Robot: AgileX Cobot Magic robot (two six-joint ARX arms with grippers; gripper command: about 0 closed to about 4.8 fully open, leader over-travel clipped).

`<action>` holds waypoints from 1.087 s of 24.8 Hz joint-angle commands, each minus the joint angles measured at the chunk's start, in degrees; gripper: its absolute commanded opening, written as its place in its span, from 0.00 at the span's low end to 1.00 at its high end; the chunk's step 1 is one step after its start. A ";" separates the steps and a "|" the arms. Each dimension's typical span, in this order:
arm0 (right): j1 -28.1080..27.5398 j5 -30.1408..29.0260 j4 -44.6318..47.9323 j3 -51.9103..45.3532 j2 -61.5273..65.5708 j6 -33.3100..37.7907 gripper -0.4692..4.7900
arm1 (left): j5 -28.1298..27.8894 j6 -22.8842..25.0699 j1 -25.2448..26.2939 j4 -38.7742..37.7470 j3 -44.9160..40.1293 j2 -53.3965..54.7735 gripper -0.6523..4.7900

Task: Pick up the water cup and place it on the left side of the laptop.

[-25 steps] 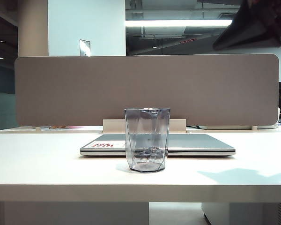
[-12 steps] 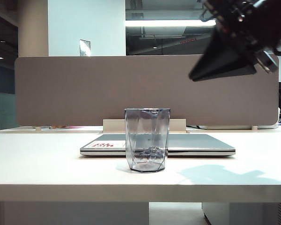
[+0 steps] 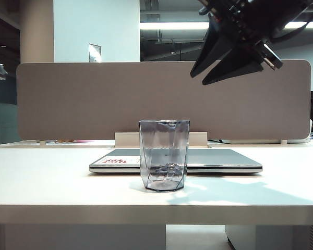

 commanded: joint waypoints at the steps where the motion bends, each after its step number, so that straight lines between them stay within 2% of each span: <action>1: 0.07 -0.07 -4.39 4.50 3.72 -0.04 0.39 | -0.15 0.79 -0.15 -0.46 1.16 1.60 0.11; 6: 0.09 -0.02 -9.86 9.16 8.20 -0.31 0.57 | -0.17 1.25 -0.15 -0.81 1.22 2.25 0.11; 15: 0.79 0.61 -16.90 15.50 14.01 -0.70 0.58 | -1.27 2.32 -0.15 -1.14 1.22 2.25 0.11; 20: 2.43 4.37 -19.65 18.01 16.70 -3.43 0.58 | -1.27 2.32 -0.15 -1.16 1.22 2.34 0.11; 23: 2.95 6.32 -24.48 20.37 18.99 -3.52 0.58 | -1.25 2.32 -0.15 -1.16 1.22 2.34 0.11; 27: 2.95 6.91 -26.18 22.49 20.61 -3.72 0.58 | -1.25 2.32 -0.15 -1.18 1.22 2.34 0.11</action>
